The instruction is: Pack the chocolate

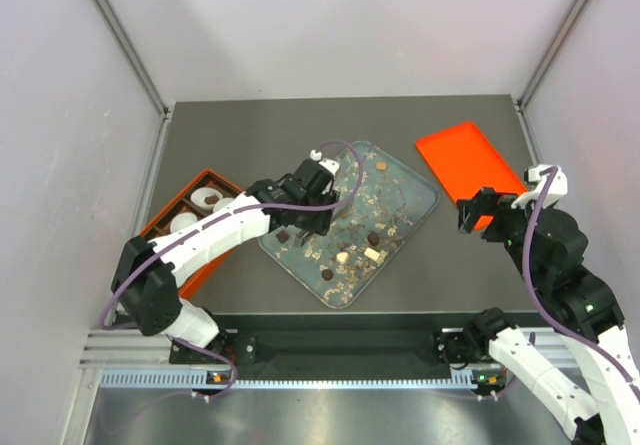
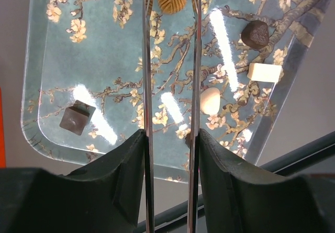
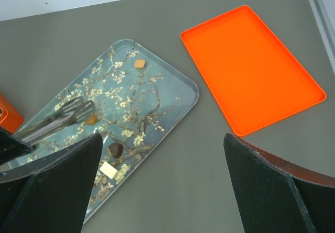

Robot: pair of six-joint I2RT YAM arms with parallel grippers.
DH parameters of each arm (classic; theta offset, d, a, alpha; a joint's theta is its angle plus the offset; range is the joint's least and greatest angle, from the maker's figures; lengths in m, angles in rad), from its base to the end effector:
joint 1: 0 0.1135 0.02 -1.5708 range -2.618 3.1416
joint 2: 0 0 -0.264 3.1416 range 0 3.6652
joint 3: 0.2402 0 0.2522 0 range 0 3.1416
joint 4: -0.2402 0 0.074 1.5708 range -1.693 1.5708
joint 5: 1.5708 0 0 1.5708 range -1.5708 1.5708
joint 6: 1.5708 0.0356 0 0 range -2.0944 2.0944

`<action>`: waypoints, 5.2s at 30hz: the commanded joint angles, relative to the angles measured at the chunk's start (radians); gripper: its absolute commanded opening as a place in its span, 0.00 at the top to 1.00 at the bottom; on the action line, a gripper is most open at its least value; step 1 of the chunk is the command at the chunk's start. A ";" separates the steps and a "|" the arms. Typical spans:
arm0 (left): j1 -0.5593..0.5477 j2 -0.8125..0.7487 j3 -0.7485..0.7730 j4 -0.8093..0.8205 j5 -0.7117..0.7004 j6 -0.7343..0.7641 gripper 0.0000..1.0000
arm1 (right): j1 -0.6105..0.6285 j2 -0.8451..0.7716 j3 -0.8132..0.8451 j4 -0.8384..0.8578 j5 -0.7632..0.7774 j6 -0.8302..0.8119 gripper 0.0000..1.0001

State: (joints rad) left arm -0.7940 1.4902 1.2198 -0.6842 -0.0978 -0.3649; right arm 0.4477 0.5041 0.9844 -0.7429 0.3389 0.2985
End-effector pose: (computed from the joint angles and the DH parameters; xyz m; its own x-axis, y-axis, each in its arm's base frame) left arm 0.2226 -0.2216 0.2797 -0.7736 0.2804 -0.5683 0.4219 0.8970 -0.1318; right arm 0.0793 0.0249 0.3795 -0.2586 0.1835 -0.9484 -0.0448 0.9785 0.2015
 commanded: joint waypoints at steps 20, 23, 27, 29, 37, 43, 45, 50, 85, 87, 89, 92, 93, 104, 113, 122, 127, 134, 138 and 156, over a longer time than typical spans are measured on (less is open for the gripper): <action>-0.019 0.012 -0.045 0.046 -0.022 -0.020 0.60 | 0.003 -0.015 0.034 0.000 0.012 0.001 0.00; -0.019 0.001 -0.026 0.026 -0.019 -0.029 0.63 | 0.005 -0.016 0.034 0.000 0.012 -0.002 0.00; -0.019 -0.018 -0.011 0.008 -0.019 -0.034 0.64 | 0.005 -0.016 0.031 0.000 0.012 -0.001 0.00; -0.019 -0.021 0.006 -0.005 -0.032 -0.034 0.64 | 0.005 -0.016 0.028 0.000 0.012 0.001 0.00; 0.005 -0.018 0.096 -0.103 -0.144 0.006 0.64 | 0.005 -0.024 0.023 0.004 0.008 -0.002 0.00; 0.111 -0.060 0.147 -0.147 -0.160 0.047 0.65 | 0.005 -0.029 0.020 0.005 0.005 -0.001 0.00; 0.182 -0.091 0.150 -0.170 -0.155 0.063 0.66 | 0.005 -0.029 0.020 0.005 0.005 -0.006 0.00; 0.393 -0.169 0.118 -0.193 -0.097 0.099 0.65 | 0.005 -0.027 0.011 0.016 -0.005 -0.009 0.00; 0.590 -0.292 -0.120 -0.227 -0.180 0.083 0.66 | 0.005 -0.041 -0.018 0.034 -0.020 -0.021 0.00; 0.590 -0.298 -0.132 -0.227 -0.175 0.080 0.66 | 0.005 -0.039 -0.020 0.034 -0.023 -0.022 0.00; 0.590 -0.304 -0.140 -0.222 -0.172 0.078 0.66 | 0.005 -0.038 -0.021 0.036 -0.024 -0.019 0.00; 0.590 -0.306 -0.152 -0.219 -0.158 0.073 0.65 | 0.005 -0.035 -0.021 0.042 -0.024 -0.021 0.00; 0.589 -0.308 -0.154 -0.218 -0.154 0.073 0.64 | 0.005 -0.038 -0.021 0.040 -0.026 -0.019 0.00; 0.590 -0.285 -0.143 -0.206 -0.157 0.078 0.56 | 0.005 -0.036 -0.021 0.042 -0.026 -0.016 0.00; 0.589 -0.288 -0.082 -0.244 -0.163 0.084 0.53 | 0.003 -0.039 -0.012 0.036 -0.028 -0.012 0.00; 0.589 -0.300 0.070 -0.290 0.035 0.139 0.55 | 0.005 -0.036 0.013 0.027 -0.037 0.001 0.00; 0.497 -0.311 0.076 -0.224 0.176 0.121 0.58 | 0.003 -0.022 0.013 0.025 -0.051 0.017 0.00; 0.199 -0.254 0.066 -0.131 0.124 0.046 0.59 | 0.005 -0.015 0.016 0.017 -0.026 0.013 0.00; 0.009 -0.197 0.049 -0.086 0.064 0.001 0.60 | 0.005 -0.003 0.017 0.017 -0.028 0.017 0.00; -0.223 0.005 0.009 0.049 0.007 -0.085 0.50 | 0.005 -0.007 0.014 0.014 -0.021 0.018 0.00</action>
State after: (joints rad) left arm -0.9993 1.4670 1.2003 -0.7002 -0.0704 -0.4252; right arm 0.4477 0.5037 0.9634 -0.7345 0.3000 0.3107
